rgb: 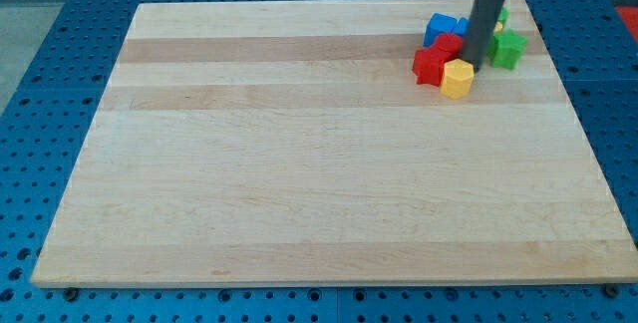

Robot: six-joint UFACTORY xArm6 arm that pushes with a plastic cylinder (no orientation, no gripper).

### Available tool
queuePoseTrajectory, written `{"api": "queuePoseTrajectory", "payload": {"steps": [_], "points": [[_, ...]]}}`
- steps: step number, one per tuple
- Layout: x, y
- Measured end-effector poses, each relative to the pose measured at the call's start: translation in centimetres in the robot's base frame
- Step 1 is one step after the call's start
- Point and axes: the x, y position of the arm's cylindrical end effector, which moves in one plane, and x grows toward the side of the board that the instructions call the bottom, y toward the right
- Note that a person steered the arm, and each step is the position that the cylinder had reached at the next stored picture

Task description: Slide the blue blocks to the left of the heart

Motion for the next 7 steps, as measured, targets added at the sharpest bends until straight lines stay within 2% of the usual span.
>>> {"api": "queuePoseTrajectory", "payload": {"steps": [1,2,3,4,5,6,7], "points": [[-1.1,-1.7],[-1.4,0.1],[-1.0,5.7],[-0.5,8.0],[0.9,12.6],[0.9,12.6],[-3.4,14.3]]}}
